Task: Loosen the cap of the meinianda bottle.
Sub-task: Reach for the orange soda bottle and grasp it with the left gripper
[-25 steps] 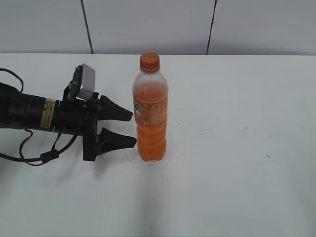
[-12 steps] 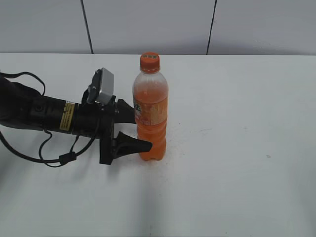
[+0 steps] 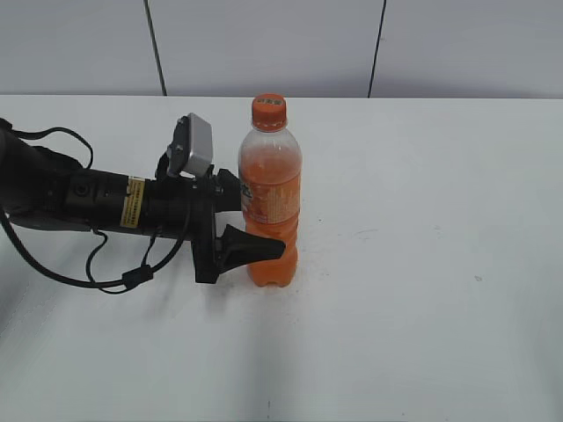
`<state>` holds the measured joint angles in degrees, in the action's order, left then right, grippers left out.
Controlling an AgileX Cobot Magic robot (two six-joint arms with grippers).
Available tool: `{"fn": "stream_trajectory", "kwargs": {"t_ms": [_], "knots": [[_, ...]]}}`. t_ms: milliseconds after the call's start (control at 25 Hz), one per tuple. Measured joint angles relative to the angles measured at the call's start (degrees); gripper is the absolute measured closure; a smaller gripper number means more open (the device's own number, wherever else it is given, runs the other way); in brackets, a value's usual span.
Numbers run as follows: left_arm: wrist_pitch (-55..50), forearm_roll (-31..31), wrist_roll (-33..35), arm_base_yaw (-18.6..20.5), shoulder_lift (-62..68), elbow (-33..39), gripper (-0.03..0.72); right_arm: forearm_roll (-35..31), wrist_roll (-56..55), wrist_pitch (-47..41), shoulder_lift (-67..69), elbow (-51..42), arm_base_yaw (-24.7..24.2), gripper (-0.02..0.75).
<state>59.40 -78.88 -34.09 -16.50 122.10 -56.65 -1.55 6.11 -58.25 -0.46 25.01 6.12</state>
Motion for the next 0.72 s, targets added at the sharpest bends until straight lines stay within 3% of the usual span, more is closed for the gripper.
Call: {"fn": "stream_trajectory", "kwargs": {"t_ms": [400, 720], "knots": [[0.0, -1.57, 0.0, 0.0, 0.0, -0.17, 0.3, 0.48, 0.0, -0.05, 0.0, 0.13, 0.0, 0.187], [0.0, -1.57, 0.0, 0.0, 0.0, -0.17, 0.3, 0.76, 0.0, -0.38, 14.32, 8.13, 0.0, 0.248]]}}
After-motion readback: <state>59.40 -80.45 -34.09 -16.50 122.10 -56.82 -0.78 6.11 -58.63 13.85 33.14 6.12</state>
